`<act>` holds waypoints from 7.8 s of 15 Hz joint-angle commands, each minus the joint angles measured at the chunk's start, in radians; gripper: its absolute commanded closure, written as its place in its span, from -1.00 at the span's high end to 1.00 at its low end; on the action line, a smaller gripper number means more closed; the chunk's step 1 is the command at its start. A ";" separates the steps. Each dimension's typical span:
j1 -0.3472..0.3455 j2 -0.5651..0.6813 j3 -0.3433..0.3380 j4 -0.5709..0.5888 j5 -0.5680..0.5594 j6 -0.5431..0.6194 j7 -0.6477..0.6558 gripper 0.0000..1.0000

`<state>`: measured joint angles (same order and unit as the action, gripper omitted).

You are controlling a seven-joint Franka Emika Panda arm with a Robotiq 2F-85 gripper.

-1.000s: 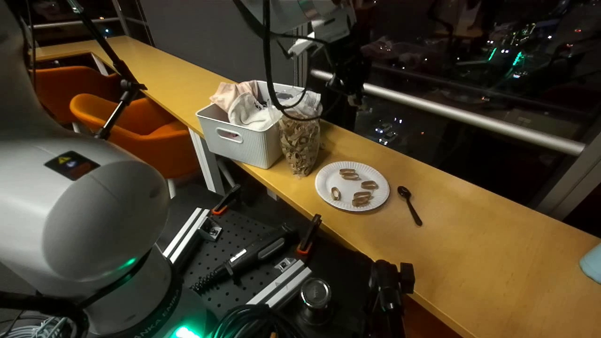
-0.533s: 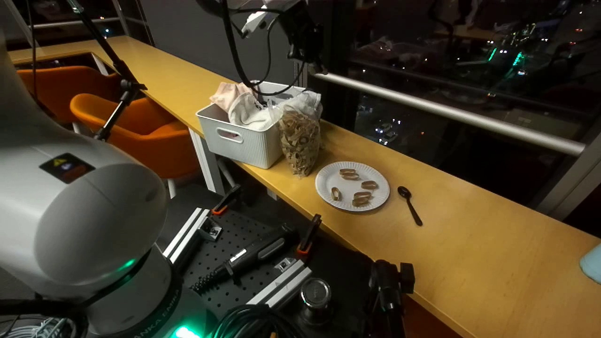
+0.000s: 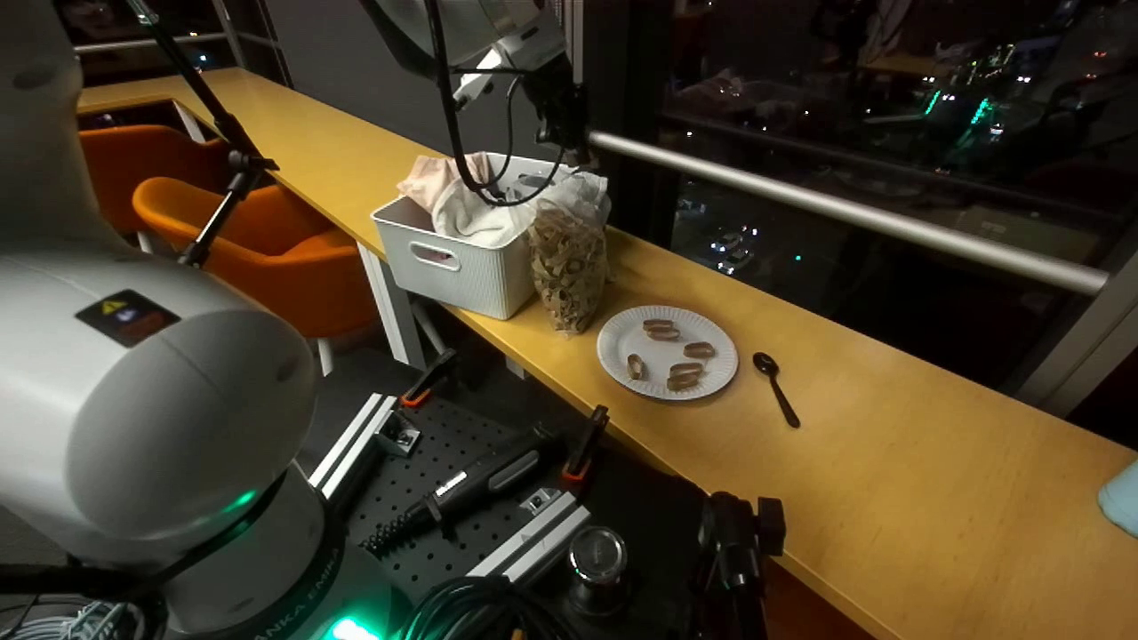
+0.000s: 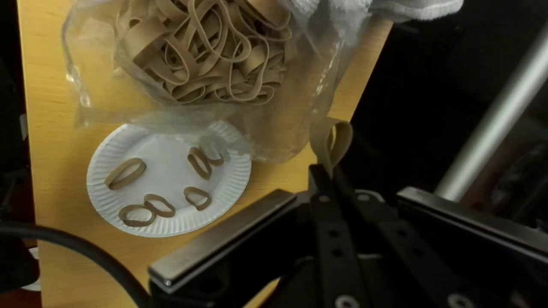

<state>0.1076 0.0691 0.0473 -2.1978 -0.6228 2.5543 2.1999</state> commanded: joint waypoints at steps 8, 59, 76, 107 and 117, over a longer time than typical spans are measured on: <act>0.047 -0.003 0.036 -0.079 0.082 0.064 -0.165 -0.98; -0.263 0.469 -0.243 0.178 0.895 -0.223 -0.788 1.00; -0.193 0.637 -0.305 0.325 0.754 -0.140 -0.687 1.00; -0.088 0.641 -0.335 0.266 0.684 -0.046 -0.538 0.39; -0.102 0.618 -0.329 0.259 0.704 -0.039 -0.511 -0.94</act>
<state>0.0049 0.7102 -0.2766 -1.9137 0.0815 2.4968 1.6700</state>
